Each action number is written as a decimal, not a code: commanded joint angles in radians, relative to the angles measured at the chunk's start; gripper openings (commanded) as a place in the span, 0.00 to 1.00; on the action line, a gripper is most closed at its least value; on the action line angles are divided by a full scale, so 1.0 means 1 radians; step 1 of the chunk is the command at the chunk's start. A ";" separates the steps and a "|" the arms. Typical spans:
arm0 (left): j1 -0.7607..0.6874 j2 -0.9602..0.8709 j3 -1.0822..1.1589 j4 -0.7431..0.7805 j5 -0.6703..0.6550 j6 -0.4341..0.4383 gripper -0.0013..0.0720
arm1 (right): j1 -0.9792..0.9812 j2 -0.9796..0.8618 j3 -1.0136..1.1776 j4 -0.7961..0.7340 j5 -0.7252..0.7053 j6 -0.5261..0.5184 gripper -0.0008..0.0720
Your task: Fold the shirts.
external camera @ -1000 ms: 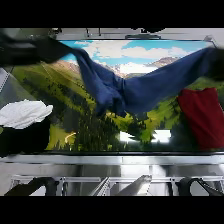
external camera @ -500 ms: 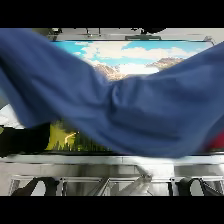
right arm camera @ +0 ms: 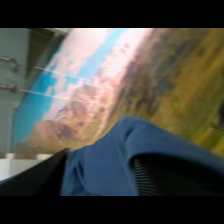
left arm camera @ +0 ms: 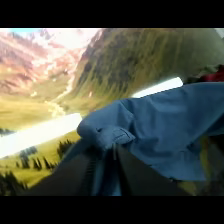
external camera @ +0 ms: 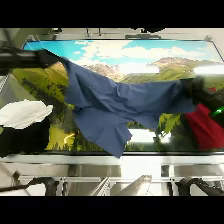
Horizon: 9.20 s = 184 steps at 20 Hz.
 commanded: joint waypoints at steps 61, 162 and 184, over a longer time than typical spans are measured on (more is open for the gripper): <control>0.188 0.105 -0.687 0.252 -0.142 -0.138 0.04 | -0.219 -0.454 0.668 -0.745 0.842 0.265 0.03; 0.193 -0.668 0.345 0.180 -0.369 -0.128 0.04 | -0.155 -0.965 0.872 -0.372 0.692 -0.085 0.03; 0.189 -0.583 0.455 0.183 -0.474 -0.327 0.48 | -0.174 -0.814 0.872 -0.694 0.787 0.101 0.65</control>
